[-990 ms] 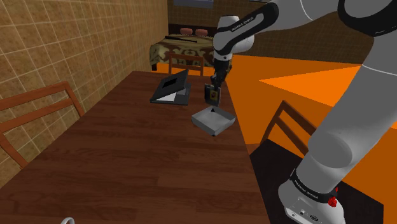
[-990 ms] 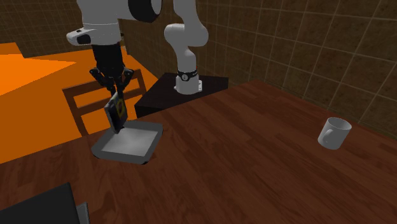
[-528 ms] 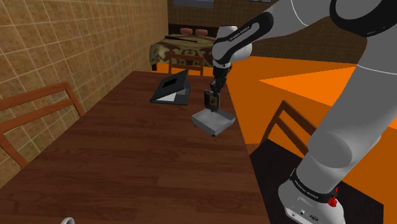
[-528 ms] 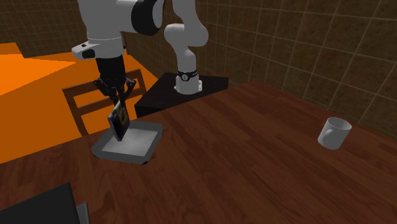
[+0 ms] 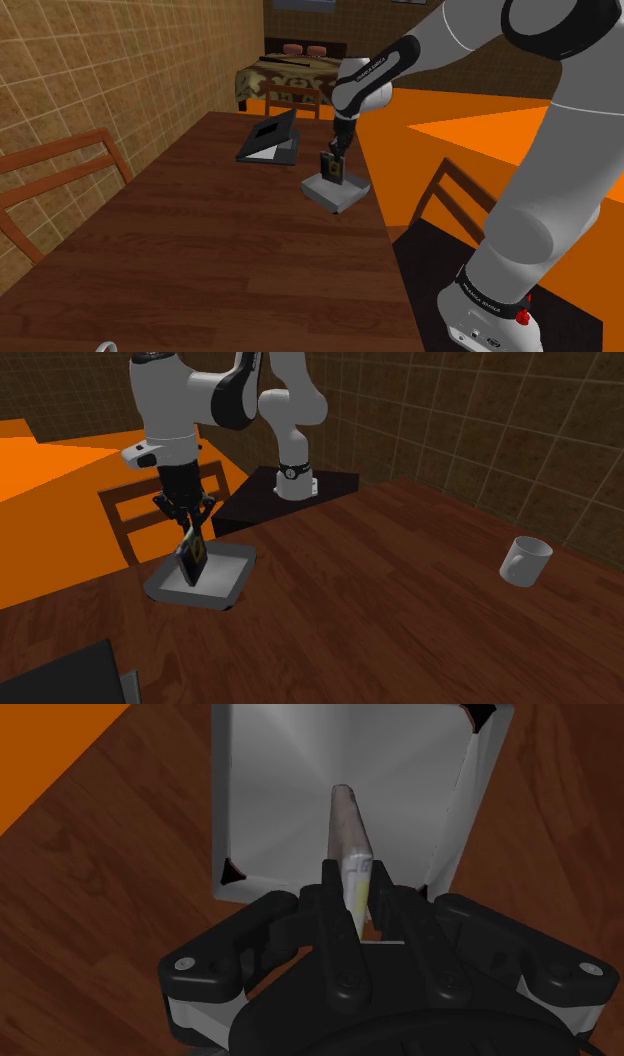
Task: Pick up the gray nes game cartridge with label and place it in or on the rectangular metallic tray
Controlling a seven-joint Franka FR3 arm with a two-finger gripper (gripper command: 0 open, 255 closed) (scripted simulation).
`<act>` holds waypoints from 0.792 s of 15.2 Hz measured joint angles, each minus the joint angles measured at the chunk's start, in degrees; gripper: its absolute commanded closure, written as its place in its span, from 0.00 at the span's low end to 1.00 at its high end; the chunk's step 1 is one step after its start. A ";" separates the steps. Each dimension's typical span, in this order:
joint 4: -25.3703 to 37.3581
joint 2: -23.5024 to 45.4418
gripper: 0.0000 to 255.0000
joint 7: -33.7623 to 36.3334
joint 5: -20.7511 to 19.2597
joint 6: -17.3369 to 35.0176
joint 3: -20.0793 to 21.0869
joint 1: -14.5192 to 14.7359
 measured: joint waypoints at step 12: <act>-0.69 1.38 0.00 0.16 -0.18 2.10 -0.04 0.02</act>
